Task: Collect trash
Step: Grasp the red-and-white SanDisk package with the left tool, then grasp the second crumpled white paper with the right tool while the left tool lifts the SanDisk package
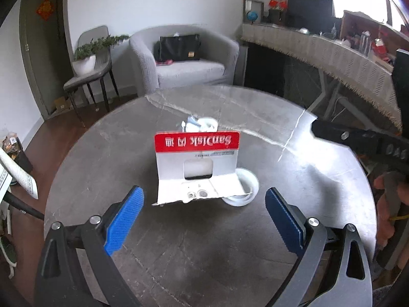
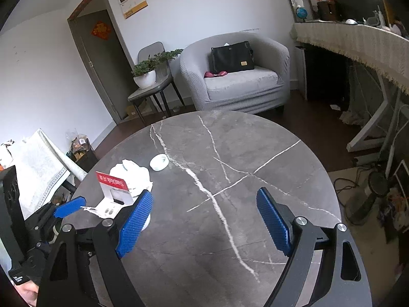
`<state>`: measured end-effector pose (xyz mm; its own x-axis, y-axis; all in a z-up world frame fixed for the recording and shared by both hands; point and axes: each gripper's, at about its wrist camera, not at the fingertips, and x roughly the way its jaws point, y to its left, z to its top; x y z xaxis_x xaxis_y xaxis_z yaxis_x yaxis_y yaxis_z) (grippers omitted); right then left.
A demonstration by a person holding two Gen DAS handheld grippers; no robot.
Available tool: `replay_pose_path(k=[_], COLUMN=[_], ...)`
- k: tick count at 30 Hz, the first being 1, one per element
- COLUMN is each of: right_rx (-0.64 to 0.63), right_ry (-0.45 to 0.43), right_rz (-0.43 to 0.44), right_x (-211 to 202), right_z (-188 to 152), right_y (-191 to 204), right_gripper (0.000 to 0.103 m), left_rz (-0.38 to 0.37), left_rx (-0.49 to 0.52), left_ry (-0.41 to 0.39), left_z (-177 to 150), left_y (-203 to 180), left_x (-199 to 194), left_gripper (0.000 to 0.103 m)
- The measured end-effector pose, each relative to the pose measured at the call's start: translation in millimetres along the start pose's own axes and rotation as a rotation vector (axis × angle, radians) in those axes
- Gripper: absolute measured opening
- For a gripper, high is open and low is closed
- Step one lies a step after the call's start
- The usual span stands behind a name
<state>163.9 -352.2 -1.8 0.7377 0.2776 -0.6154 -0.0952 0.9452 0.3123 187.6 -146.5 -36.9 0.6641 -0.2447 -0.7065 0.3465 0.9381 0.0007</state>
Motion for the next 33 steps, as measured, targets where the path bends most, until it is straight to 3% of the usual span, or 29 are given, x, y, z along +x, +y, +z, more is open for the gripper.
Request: replay_pose_path(k=[7, 11, 33], right_rx=[0.005, -0.001, -0.031], right_ry=[0.014, 0.033, 0.053], right_rz=[0.012, 0.013, 0.069], right_x=[5.3, 10.5, 21.5], right_z=[1.7, 0.4, 3.4], right_y=[-4.1, -5.4, 32.4], right_gripper=[0.085, 0.085, 0.085], left_rz=[0.009, -0.004, -0.052], left_rx=[-0.04, -0.039, -0.053], left_ry=[0.016, 0.035, -0.017], left_z=[2.0, 4.4, 10.6], left_y=[5.4, 4.2, 32.5], left_x=[5.0, 9.0, -33.2], left_gripper=[0.095, 0.08, 0.079])
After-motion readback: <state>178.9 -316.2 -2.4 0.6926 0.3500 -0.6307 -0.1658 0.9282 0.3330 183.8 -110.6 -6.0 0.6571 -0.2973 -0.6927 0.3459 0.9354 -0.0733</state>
